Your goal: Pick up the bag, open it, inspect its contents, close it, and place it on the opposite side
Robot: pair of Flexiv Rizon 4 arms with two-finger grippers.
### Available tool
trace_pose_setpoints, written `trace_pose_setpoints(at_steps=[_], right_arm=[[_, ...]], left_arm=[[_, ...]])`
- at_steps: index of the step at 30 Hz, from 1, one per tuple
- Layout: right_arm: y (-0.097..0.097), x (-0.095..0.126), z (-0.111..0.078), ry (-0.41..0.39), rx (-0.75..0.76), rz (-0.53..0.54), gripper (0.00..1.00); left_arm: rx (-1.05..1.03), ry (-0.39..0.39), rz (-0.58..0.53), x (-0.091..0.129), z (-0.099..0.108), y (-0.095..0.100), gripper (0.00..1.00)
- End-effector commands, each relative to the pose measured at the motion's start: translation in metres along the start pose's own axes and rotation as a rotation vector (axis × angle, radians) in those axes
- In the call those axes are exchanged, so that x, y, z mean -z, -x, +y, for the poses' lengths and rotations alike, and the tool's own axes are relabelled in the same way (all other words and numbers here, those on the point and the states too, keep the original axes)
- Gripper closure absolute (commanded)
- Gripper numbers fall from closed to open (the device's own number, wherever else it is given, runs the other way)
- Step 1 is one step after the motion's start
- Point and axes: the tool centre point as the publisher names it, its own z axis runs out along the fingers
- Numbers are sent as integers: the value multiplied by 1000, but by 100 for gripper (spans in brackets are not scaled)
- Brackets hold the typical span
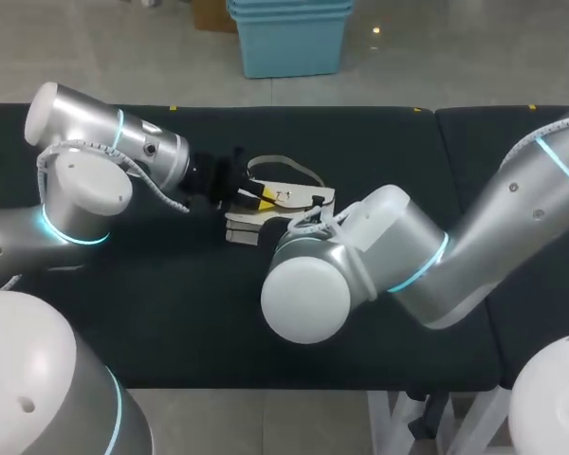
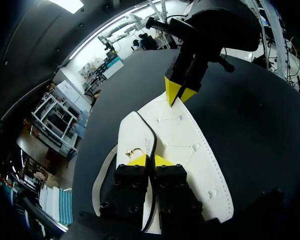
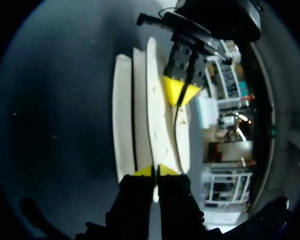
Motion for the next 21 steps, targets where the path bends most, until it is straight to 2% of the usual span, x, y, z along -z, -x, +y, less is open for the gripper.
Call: trace_pose_setpoints(at_steps=[1,5,6,8,9,10,17,19,20,21], right_arm=[[-3,1,-2,3,-1,-4,100],[-3,1,-2,3,-1,-4,100],[-3,1,-2,3,-1,-4,100],[-3,1,-2,3,-1,-4,100],[-3,1,-2,3,-1,-4,100],[-3,1,-2,3,-1,-4,100],[0,4,-1,0,-1,-10,100],[2,7,-1,5,0,-18,55],[3,9,0,7,0,-20,13],[4,10,0,8,1,-21,0]], left_arm=[[-4,-30,1,-2,3,-1,100],[1,-60,-14,6,0,0,100],[2,-62,-18,10,0,1,73],[3,-62,-25,13,-1,2,30],[4,-66,-31,16,-2,2,4],[5,-69,-35,17,-3,2,0],[12,-118,-63,33,-13,4,0],[7,-137,-70,38,-18,5,0],[6,-147,-68,40,-20,4,0],[6,-156,-68,44,-22,4,0]])
